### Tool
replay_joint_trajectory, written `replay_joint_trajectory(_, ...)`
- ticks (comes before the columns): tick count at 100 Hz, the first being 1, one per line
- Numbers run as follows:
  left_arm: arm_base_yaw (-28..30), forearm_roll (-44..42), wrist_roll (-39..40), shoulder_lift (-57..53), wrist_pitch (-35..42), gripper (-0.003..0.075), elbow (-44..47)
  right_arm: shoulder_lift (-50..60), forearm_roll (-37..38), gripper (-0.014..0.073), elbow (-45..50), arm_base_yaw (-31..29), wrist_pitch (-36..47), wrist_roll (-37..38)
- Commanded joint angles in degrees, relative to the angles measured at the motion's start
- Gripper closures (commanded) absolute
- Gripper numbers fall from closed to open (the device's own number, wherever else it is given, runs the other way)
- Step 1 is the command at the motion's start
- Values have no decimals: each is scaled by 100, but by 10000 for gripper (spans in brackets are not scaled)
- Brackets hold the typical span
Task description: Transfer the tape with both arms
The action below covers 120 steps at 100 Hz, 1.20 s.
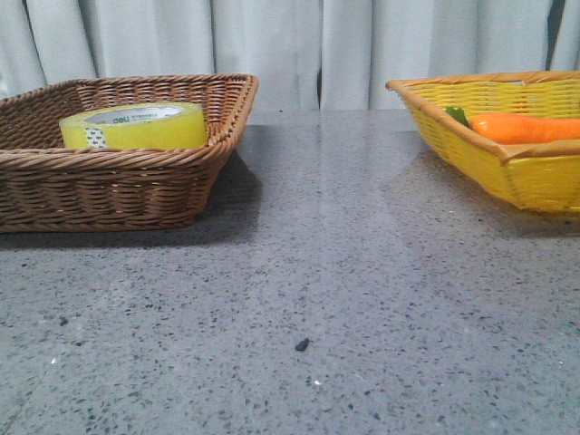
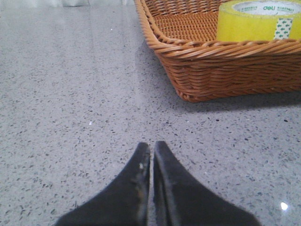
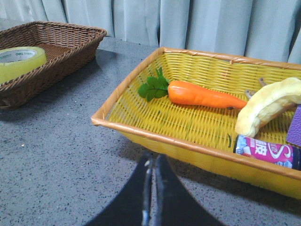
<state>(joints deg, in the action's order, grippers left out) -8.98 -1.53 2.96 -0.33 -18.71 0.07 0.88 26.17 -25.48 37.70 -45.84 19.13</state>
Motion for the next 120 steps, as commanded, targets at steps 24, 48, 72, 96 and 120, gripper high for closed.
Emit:
replay_joint_trajectory(24,3,4,54,-170,340,741,66,34,177,666,-117,-16,374,1)
replay_joint_trajectory(48,3,4,54,-170,340,741,66,34,1055,666,264,-317,528,-10)
replay_joint_trajectory(72,3,4,54,-170,340,741,66,34,654,666,1018,-1407,1350,-68)
replay_joint_trajectory(96,3,4,54,-170,348,741,66,34,-578,666,1825,-2627,3665,-619)
replay_joint_trajectory(120,3,4,54,-170,348,741,66,34,-1823,666,2713,-3645,5704,-1112)
